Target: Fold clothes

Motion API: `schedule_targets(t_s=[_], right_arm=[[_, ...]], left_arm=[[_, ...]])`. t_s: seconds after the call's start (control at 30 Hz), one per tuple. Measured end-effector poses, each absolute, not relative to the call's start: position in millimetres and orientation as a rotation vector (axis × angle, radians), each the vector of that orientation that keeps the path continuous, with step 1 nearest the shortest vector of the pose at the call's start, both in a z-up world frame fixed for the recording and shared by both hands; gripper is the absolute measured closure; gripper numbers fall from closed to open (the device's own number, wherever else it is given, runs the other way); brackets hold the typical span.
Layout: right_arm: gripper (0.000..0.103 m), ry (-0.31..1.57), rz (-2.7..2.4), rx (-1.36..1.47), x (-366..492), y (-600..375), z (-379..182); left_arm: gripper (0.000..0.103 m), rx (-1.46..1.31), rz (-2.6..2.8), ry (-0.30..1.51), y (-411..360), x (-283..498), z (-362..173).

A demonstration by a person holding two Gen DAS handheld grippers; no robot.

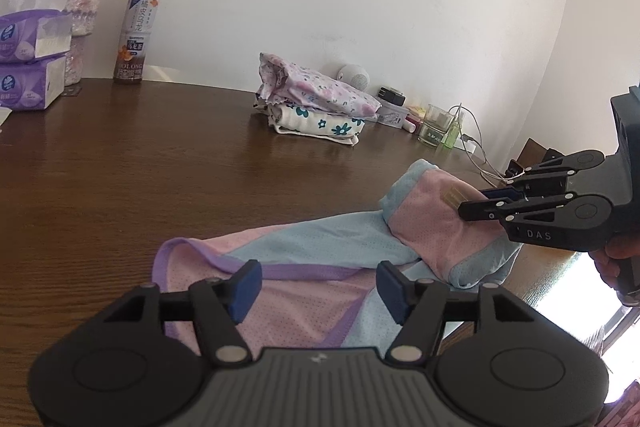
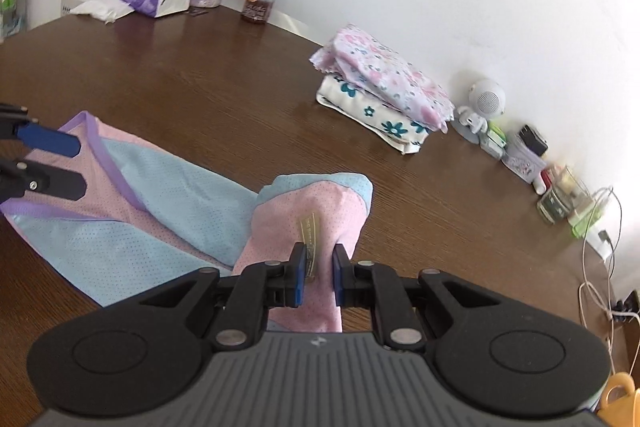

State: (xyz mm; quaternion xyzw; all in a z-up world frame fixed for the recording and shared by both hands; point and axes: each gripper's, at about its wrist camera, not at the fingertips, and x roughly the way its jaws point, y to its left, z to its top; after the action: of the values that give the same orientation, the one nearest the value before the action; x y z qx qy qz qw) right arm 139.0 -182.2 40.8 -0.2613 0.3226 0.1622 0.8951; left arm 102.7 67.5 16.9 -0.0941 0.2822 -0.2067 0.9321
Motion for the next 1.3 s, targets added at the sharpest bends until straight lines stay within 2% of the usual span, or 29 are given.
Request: schedule_targets(t_s=[0.53, 0.6, 0.63, 0.7, 0.87, 0.97, 1.03, 1.13, 1.3], right_arm=[[0.093, 0.604, 0.377, -0.649, 120.8, -143.4, 47.6], [0.086, 0.602, 0.355, -0.544, 125.4, -159.0, 53.5], [0.076, 0.603, 0.337, -0.476, 129.0, -170.3, 56.3], [0.066, 0.614, 0.29, -0.299, 138.4, -206.4, 56.1], [0.065, 0.712, 0.268, 0.157, 162.9, -293.2, 24.6], [0.055, 0.737, 0.31, 0.343, 167.4, -323.0, -0.2], [0.054, 0.727, 0.323, 0.414, 167.2, -335.1, -10.9], [0.054, 0.725, 0.352, 0.504, 168.9, -348.0, -24.0], [0.054, 0.716, 0.41, 0.591, 169.7, -358.8, -35.0]], left_arm=[[0.028, -0.182, -0.415, 0.564, 69.0, 97.4, 18.4], [0.028, -0.184, -0.415, 0.567, 69.4, 97.6, 18.0], [0.027, -0.182, -0.417, 0.568, 68.9, 97.8, 17.6], [0.027, -0.181, -0.427, 0.568, 67.7, 98.2, 17.0], [0.027, -0.206, -0.485, 0.547, 58.3, 99.2, 20.6], [0.035, -0.213, -0.562, 0.551, 37.5, 106.0, 26.0], [0.056, -0.176, -0.605, 0.564, 13.4, 113.1, 29.7], [0.077, -0.113, -0.651, 0.597, -24.2, 128.1, 31.3], [0.082, -0.107, -0.678, 0.659, -69.6, 158.8, 17.1]])
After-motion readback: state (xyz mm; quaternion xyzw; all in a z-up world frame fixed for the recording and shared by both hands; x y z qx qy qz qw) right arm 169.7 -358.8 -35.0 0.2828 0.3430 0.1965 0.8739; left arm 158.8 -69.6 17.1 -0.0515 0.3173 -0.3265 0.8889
